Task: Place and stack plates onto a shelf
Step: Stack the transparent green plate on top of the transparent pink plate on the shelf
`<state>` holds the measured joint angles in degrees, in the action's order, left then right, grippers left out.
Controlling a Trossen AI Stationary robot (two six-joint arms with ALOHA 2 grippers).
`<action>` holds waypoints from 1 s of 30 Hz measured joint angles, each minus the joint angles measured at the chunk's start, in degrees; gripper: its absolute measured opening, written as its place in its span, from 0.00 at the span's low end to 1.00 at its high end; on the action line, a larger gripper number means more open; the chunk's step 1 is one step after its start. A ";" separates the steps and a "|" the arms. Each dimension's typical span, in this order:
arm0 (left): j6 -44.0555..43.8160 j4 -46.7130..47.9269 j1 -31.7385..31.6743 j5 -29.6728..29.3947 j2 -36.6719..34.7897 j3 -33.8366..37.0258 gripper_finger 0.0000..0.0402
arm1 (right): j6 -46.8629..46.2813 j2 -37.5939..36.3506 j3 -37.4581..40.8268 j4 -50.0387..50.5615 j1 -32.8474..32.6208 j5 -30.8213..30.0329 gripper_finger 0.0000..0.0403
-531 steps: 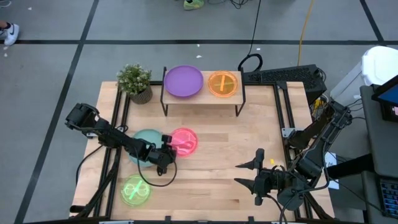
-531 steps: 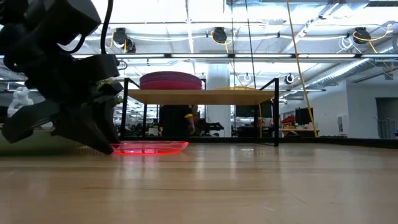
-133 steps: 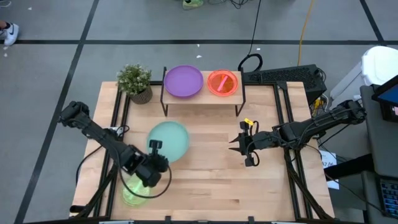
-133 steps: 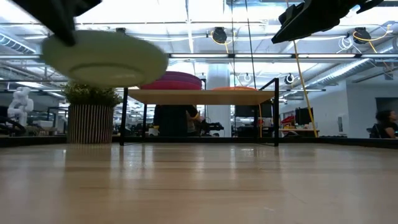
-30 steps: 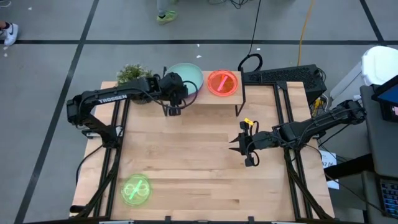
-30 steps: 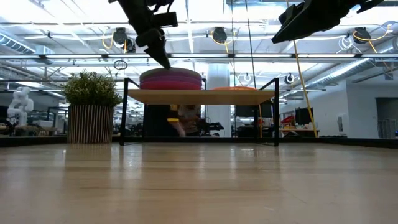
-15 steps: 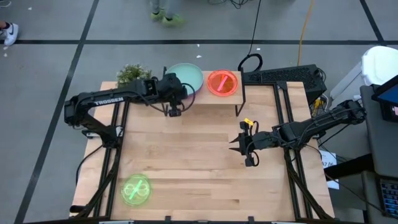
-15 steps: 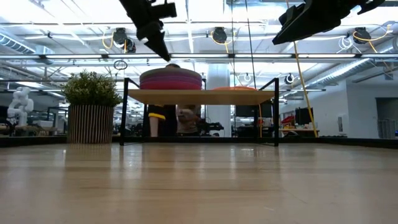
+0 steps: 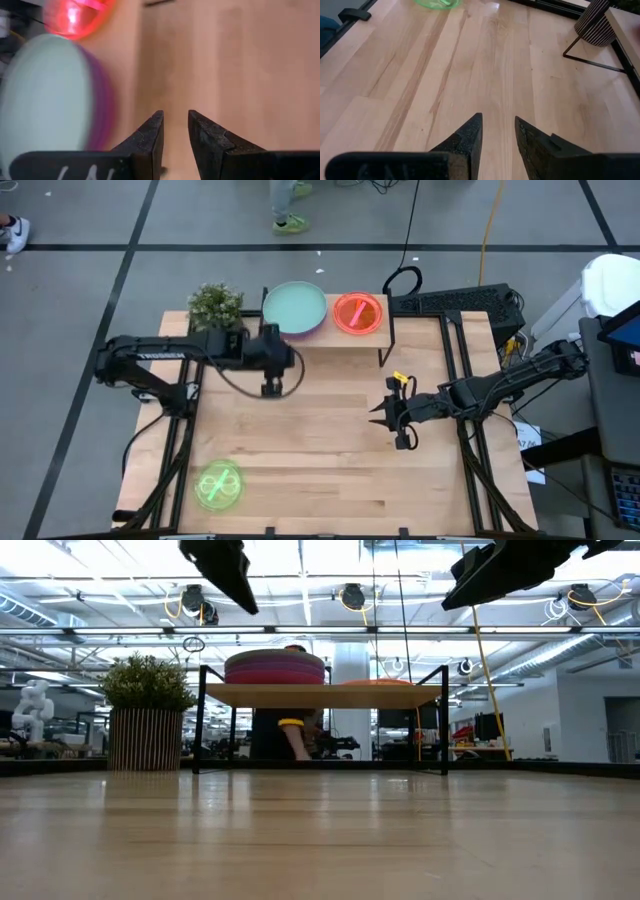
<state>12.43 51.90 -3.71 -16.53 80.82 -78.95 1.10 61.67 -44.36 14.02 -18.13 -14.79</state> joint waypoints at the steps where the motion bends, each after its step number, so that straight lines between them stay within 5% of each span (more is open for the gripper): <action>1: -1.29 0.99 1.43 0.02 0.06 0.02 0.24 | -0.03 0.00 0.00 0.00 -0.02 0.00 0.25; 18: -29.69 11.26 32.68 0.19 0.78 1.12 0.24 | -2.97 0.00 0.00 -0.71 -1.18 0.00 0.25; 25: -38.67 9.22 42.06 0.79 0.72 11.54 0.24 | -3.14 0.00 0.00 -3.05 -1.18 0.08 0.25; 30: -45.19 3.29 45.38 7.62 0.76 20.33 0.24 | -3.04 0.00 0.00 -3.05 -1.18 0.07 0.25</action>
<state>-32.76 55.19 41.67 -8.91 81.58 -58.62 -1.93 61.67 -44.36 10.97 -19.31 -14.72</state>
